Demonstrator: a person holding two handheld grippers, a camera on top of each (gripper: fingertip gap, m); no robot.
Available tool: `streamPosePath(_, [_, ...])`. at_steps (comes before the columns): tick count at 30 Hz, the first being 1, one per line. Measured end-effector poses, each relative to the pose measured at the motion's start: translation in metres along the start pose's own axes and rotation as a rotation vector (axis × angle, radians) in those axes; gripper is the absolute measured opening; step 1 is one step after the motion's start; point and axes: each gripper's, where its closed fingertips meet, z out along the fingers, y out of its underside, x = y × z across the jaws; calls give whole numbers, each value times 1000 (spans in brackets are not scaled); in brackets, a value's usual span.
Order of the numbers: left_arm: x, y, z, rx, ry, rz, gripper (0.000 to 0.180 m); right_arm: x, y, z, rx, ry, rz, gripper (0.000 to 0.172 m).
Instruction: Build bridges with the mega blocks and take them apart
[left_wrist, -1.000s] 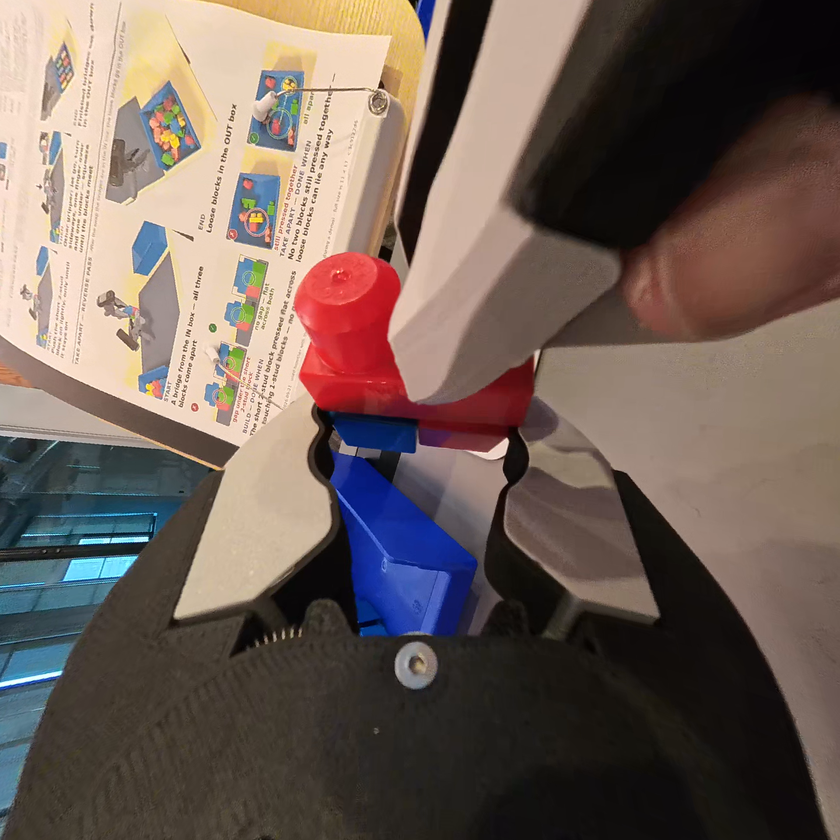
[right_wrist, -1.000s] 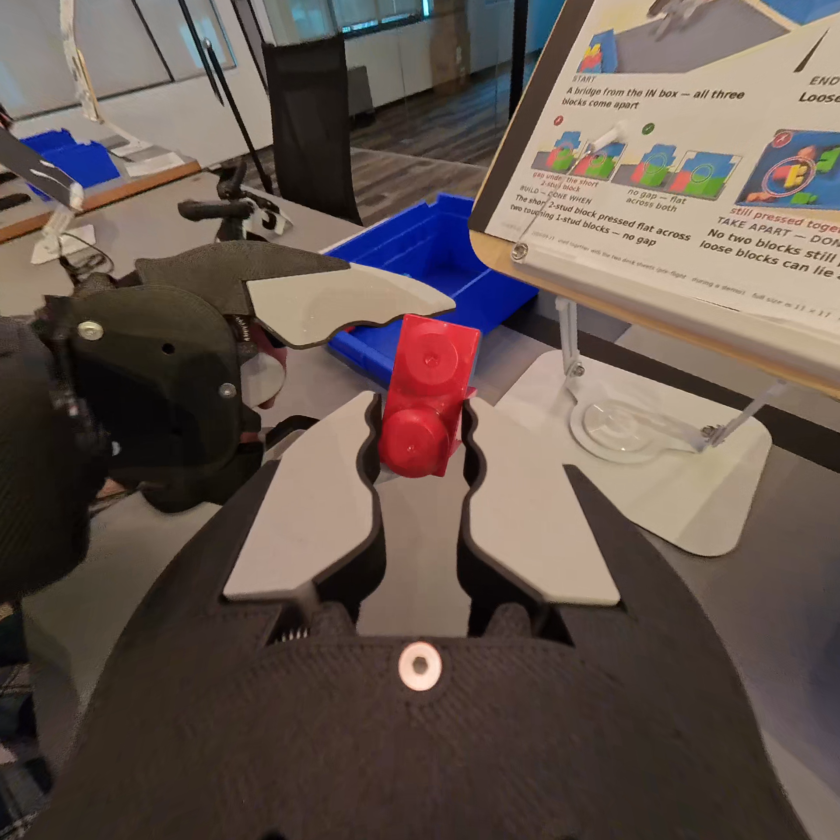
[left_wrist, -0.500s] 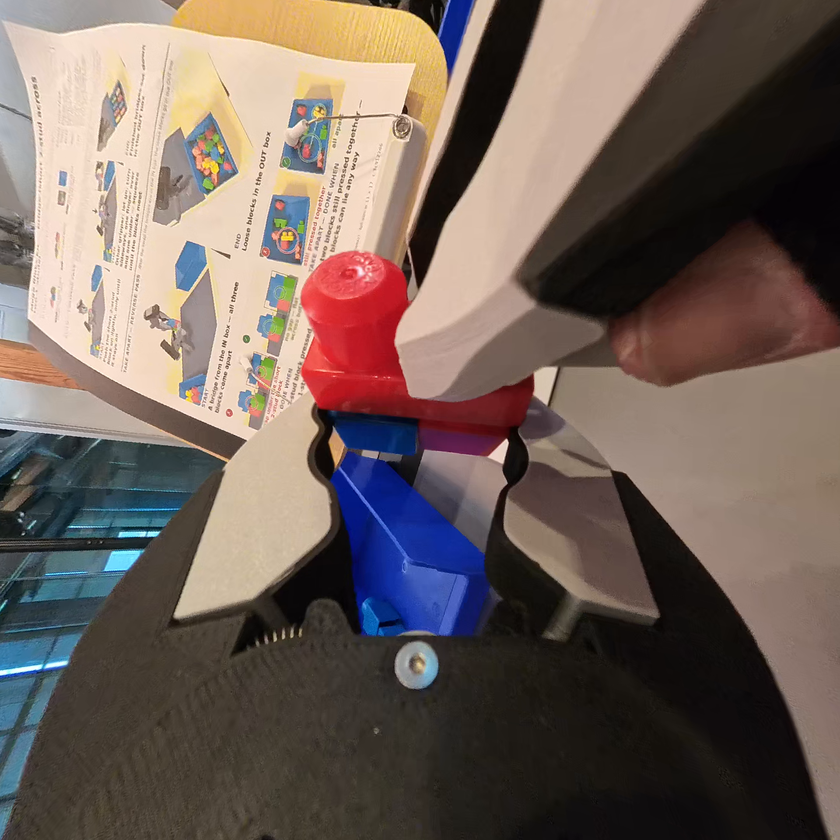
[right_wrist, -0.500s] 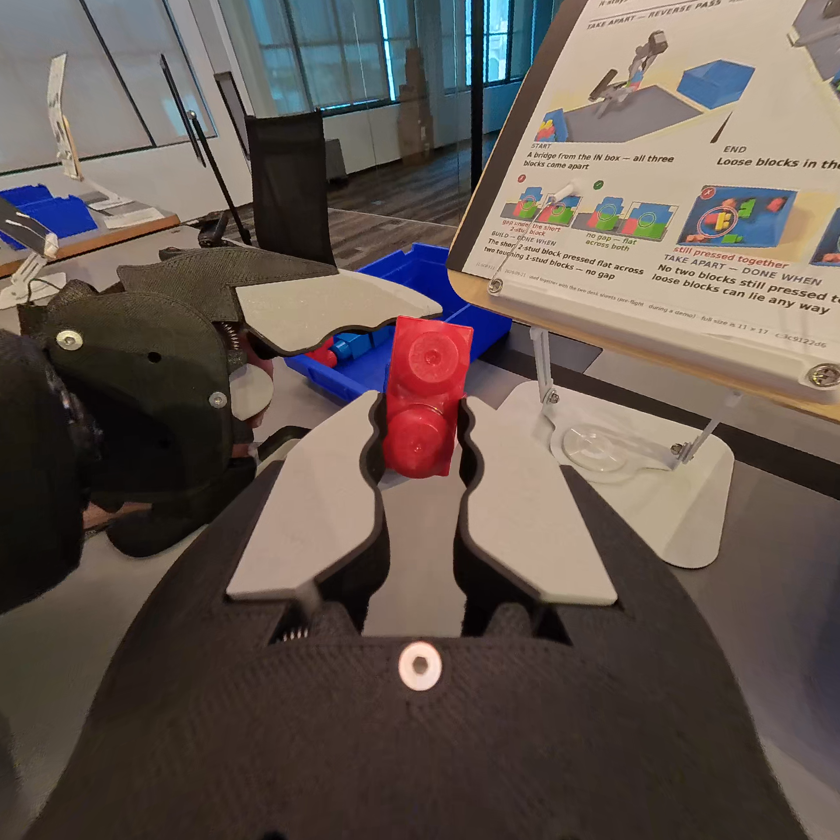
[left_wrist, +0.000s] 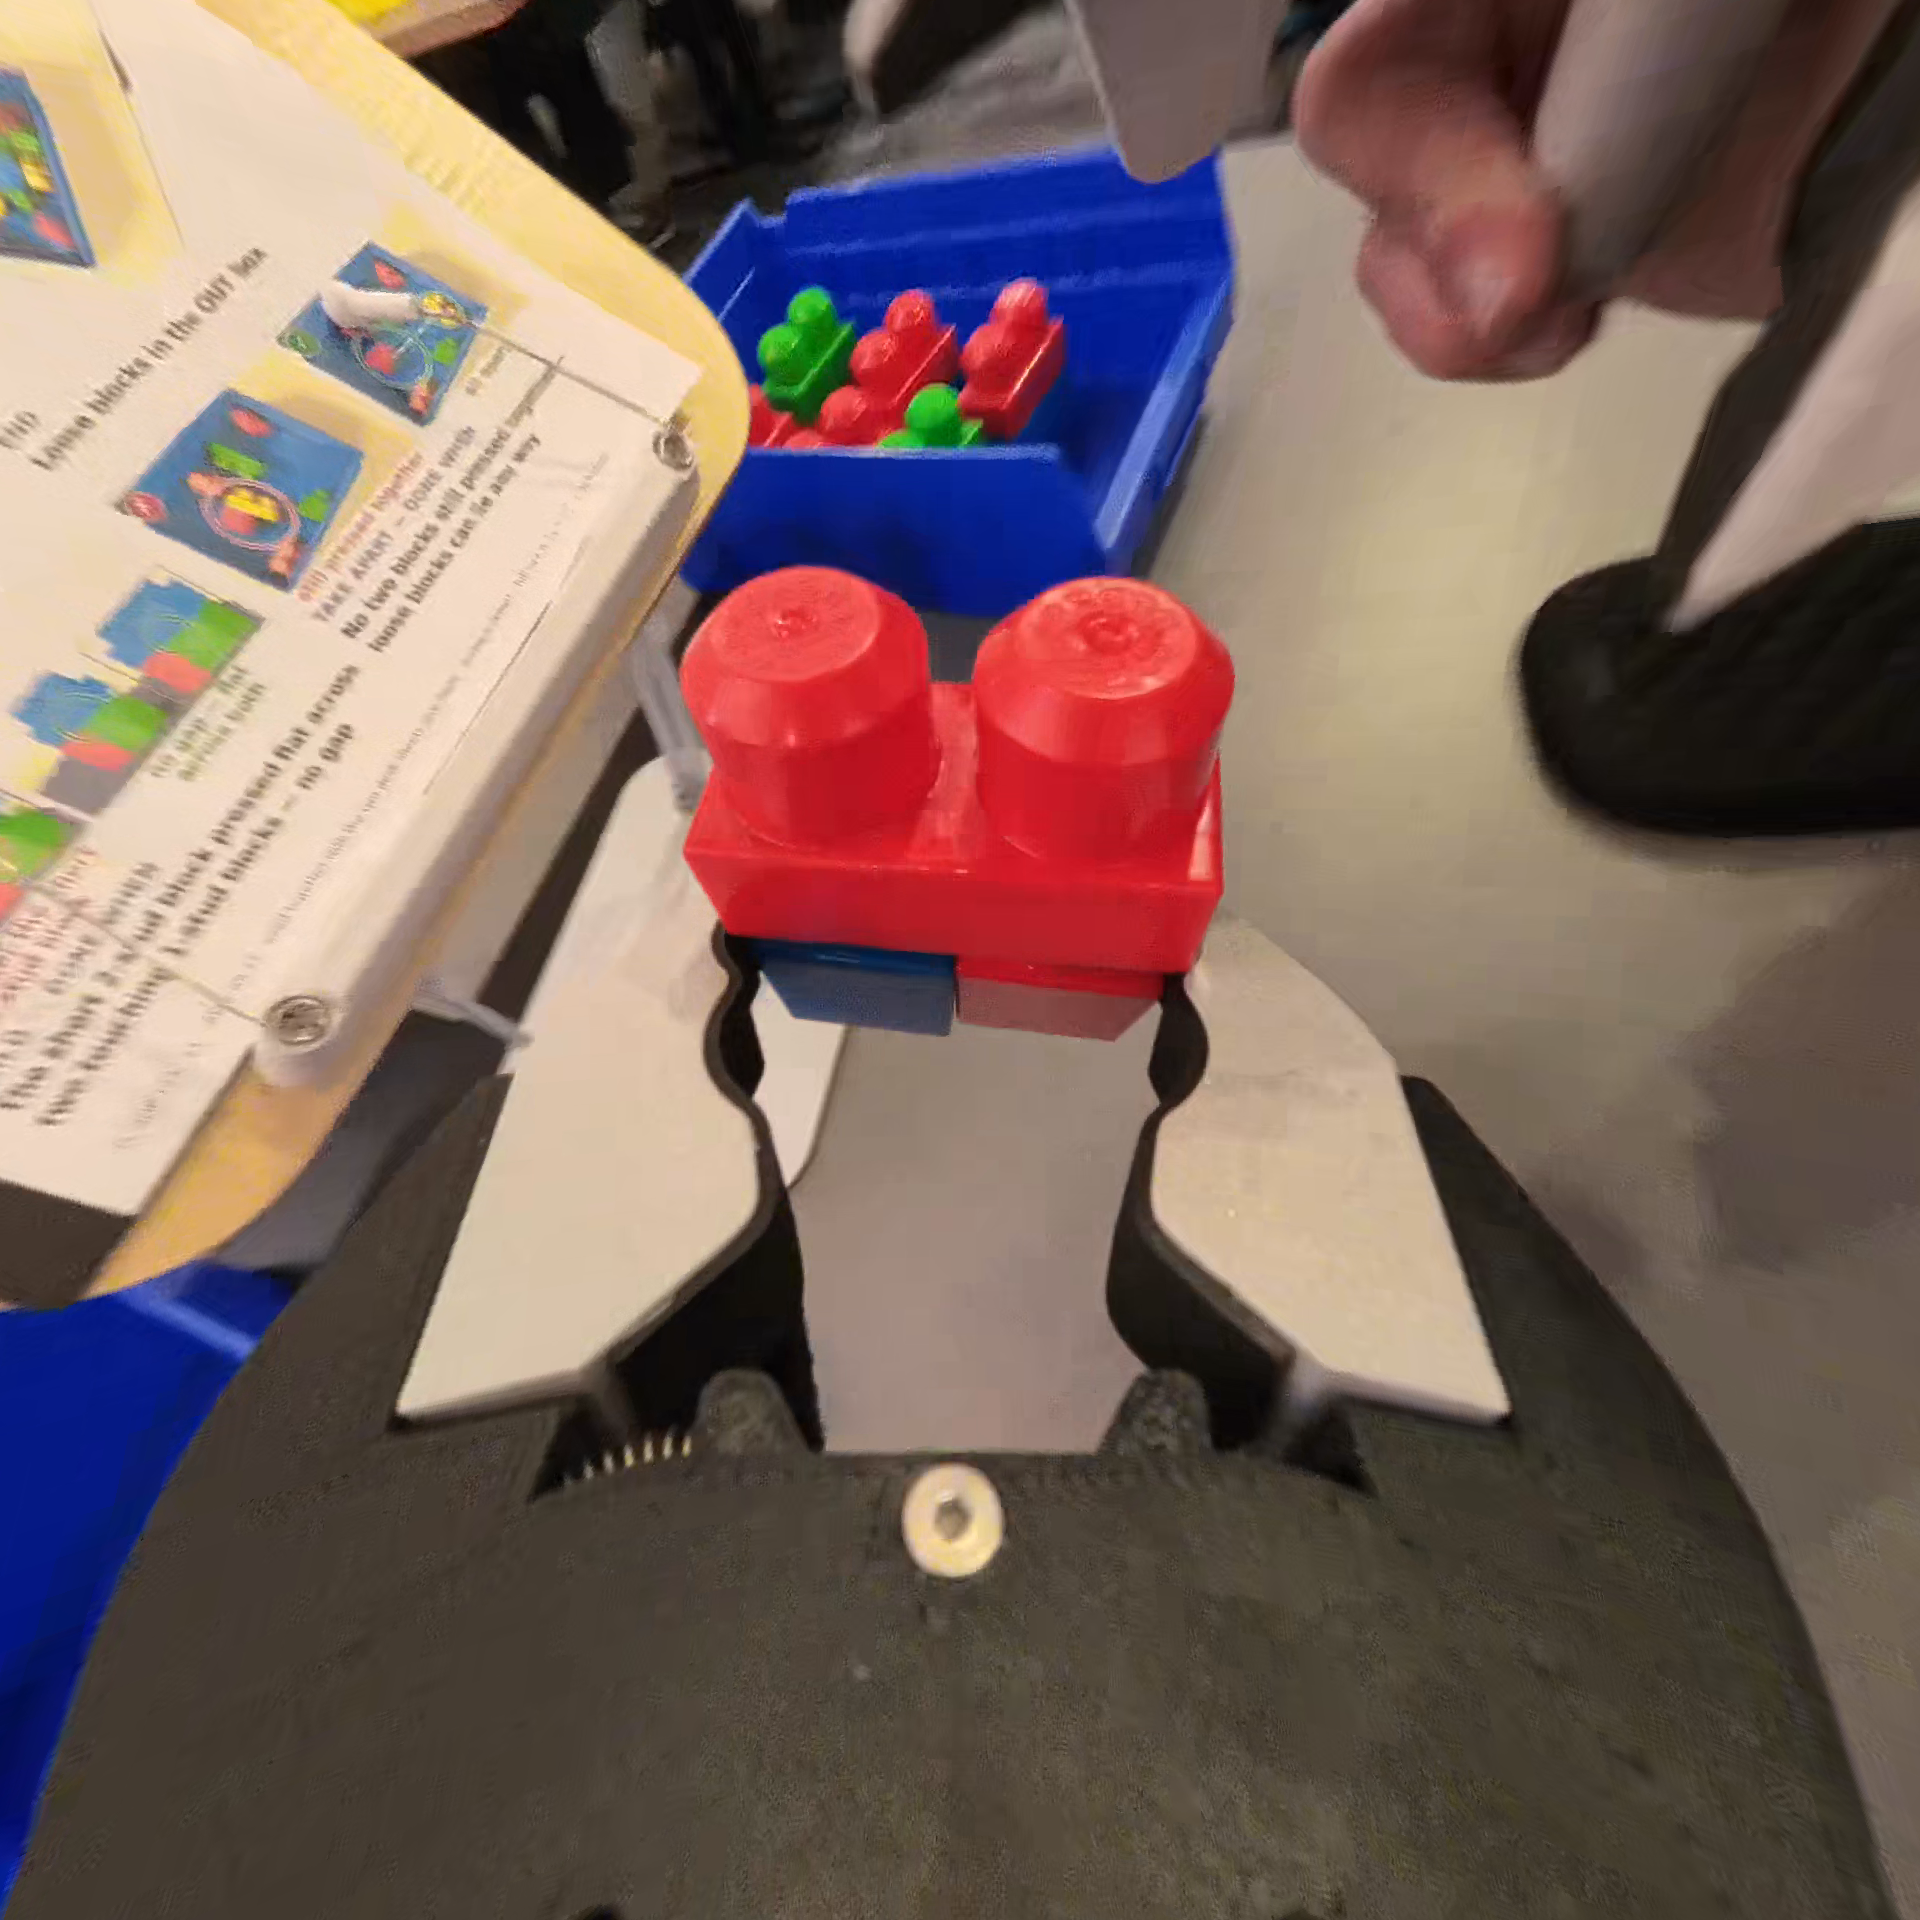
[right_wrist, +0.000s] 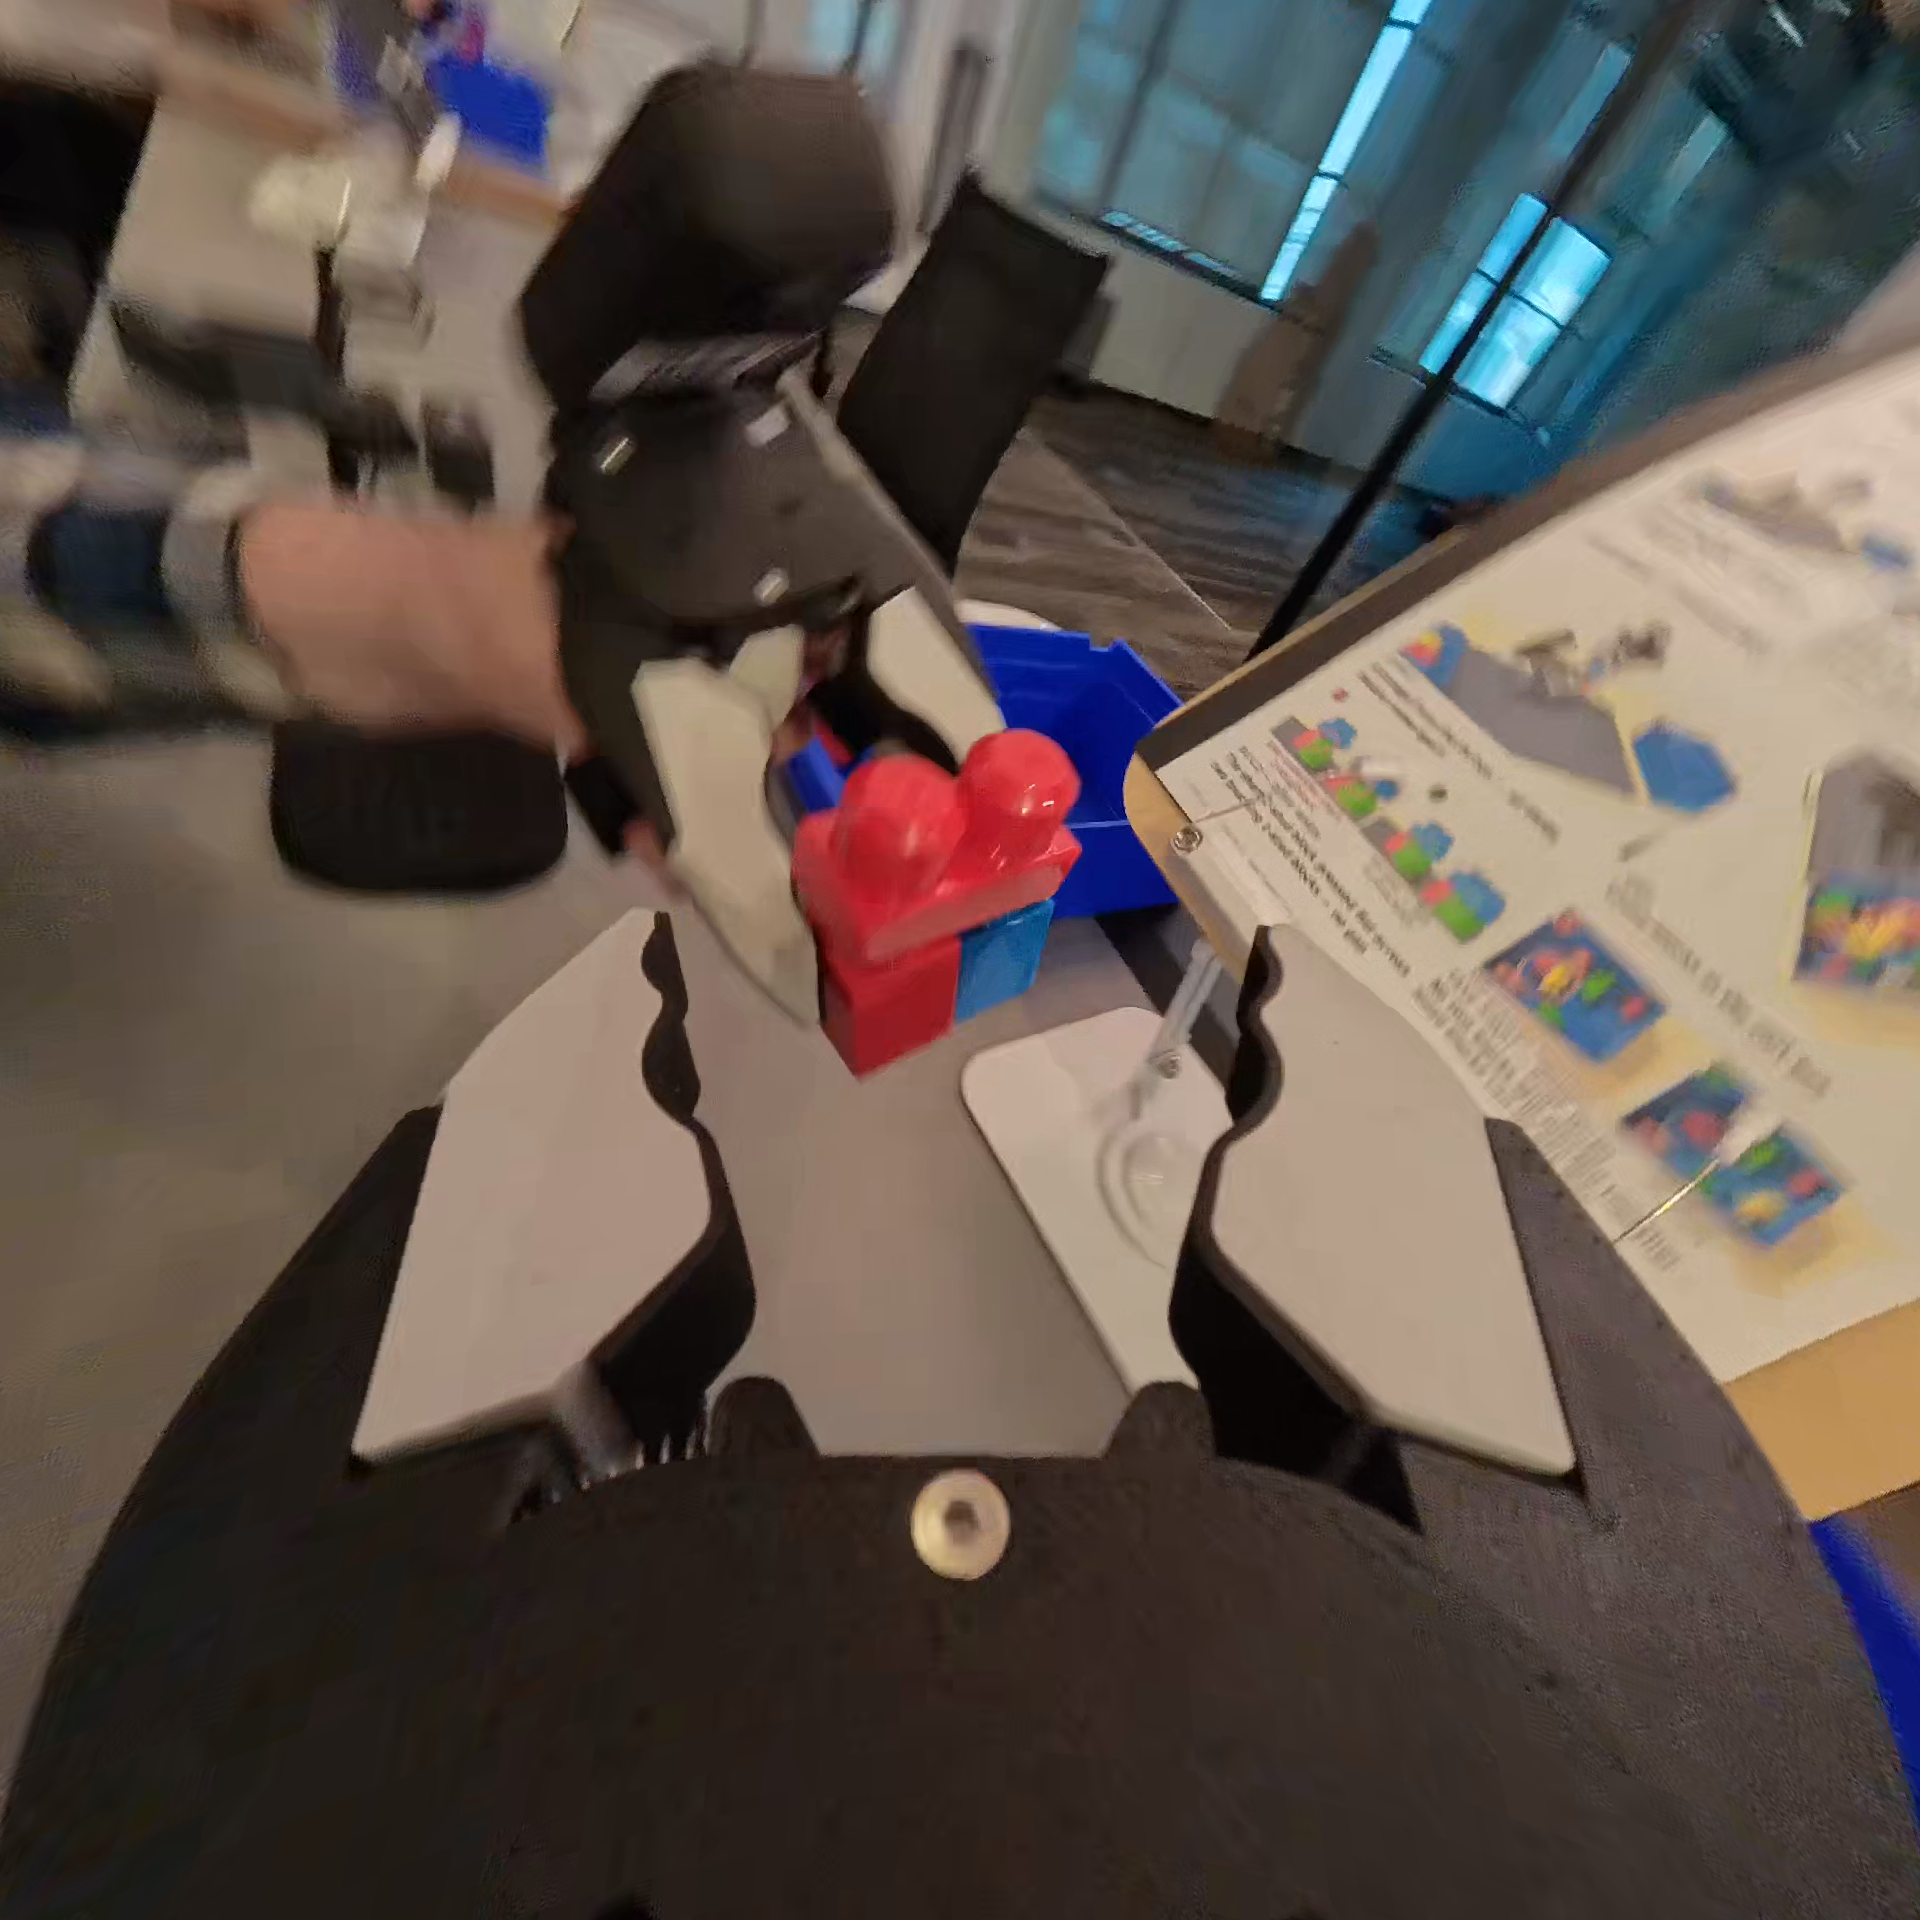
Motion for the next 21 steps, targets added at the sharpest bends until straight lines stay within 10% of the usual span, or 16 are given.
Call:
streamPosePath(8, [36, -28, -27, 142, 531, -176, 74, -23, -8, 9, -112, -137, -731, 135])
streamPosePath(21, [73, -58, -38, 150, 858, -213, 74, -54, -11, 26, -86, -287, -1009, 125])
